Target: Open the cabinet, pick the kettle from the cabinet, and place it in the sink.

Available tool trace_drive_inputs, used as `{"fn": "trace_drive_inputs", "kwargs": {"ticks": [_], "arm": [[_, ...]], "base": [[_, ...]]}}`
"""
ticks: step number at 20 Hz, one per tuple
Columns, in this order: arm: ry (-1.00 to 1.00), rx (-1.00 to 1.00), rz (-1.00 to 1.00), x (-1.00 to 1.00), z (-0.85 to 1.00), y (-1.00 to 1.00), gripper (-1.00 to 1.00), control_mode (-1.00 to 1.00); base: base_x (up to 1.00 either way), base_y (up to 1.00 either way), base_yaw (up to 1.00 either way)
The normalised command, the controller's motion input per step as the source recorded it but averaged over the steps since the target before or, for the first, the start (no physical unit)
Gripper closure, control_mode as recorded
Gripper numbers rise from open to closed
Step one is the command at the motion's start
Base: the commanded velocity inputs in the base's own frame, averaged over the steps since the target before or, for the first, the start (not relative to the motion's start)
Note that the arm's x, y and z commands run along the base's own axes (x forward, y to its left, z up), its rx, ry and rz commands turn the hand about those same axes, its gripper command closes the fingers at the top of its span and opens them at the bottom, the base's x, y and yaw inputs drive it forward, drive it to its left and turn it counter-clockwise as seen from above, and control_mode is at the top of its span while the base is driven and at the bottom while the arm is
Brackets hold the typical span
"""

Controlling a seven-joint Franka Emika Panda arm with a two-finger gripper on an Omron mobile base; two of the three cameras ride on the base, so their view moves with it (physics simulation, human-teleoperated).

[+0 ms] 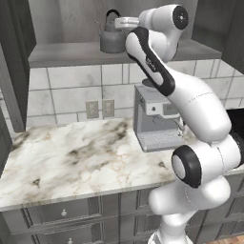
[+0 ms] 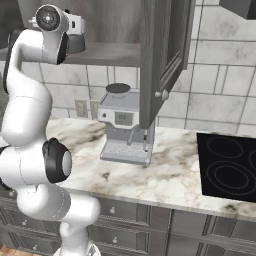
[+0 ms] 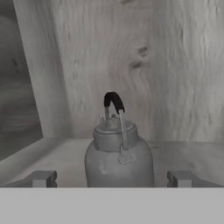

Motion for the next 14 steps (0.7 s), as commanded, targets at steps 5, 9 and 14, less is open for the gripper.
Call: {"fn": "trace_drive_inputs", "kwargs": {"ticks": [5, 9, 14], "arm": [[0.00, 0.00, 0.03, 0.34, 0.00, 0.07, -1.00, -1.00], [0.02, 0.00, 0.04, 0.32, 0.00, 0.13, -1.00, -1.00], [0.05, 0.00, 0.05, 0.35, 0.01, 0.14, -1.00, -1.00]], "base": [[0.00, 0.00, 0.00], [0.00, 0.00, 0.00], [0.00, 0.00, 0.00]]}}
